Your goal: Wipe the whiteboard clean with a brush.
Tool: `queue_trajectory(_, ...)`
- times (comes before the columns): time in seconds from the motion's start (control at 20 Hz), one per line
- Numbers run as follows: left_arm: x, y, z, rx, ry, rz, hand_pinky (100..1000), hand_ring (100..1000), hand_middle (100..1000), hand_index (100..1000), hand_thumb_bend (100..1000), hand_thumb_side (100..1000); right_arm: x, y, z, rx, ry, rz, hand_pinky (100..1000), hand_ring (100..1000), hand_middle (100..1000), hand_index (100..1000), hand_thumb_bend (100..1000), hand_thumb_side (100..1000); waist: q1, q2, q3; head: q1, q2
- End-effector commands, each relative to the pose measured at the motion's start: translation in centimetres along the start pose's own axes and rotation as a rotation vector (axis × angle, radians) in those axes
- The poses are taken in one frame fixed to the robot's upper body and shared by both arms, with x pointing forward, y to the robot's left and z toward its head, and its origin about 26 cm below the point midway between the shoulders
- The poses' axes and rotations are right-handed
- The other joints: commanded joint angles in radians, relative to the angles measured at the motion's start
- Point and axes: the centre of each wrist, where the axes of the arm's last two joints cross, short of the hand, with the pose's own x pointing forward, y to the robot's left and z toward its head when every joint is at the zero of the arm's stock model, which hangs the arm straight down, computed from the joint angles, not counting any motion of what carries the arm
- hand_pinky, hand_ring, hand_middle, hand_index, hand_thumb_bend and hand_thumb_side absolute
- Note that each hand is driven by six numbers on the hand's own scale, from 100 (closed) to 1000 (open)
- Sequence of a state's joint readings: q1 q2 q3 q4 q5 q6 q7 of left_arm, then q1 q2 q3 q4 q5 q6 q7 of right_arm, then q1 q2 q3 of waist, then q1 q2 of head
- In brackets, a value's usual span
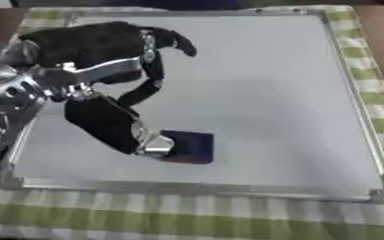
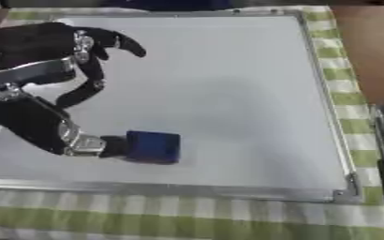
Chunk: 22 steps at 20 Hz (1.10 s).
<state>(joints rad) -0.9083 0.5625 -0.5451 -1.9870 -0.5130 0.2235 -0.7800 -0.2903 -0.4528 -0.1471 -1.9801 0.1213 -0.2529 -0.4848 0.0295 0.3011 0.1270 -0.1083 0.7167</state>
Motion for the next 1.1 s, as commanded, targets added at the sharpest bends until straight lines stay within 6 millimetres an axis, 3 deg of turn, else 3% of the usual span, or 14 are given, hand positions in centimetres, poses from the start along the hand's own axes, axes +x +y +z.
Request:
queue_trajectory(0.05,0.3,0.1,0.2,-0.034,0.017,-0.017,827,1000,900,151,589,682,0.6,-0.1,-0.7,0.005,-0.036,0.000,601,529,484,414,100,804,-0.002,-0.015,-0.005,0.004,-0.012)
queue_trajectory(0.2,0.6,-0.4,-0.1,-0.073,0.039,-0.024,810,1000,838,135,560,637,0.6,-0.1,-0.6,0.007,-0.035,-0.002,601,529,484,414,100,804,-0.001,-0.014,-0.007,0.005,-0.013)
queue_trajectory(0.65,0.4,-1.9,-0.8,-0.150,0.127,-0.016,770,975,773,114,482,530,0.6,0.0,-0.6,0.010,-0.034,-0.004,602,528,482,413,100,805,-0.002,-0.005,-0.012,0.009,-0.023)
queue_trajectory(1.1,-1.2,-3.2,-2.7,-0.138,0.169,-0.010,722,962,807,100,400,465,0.7,0.2,-0.6,0.013,-0.031,-0.005,603,527,480,410,100,806,-0.002,0.006,-0.021,0.014,-0.033)
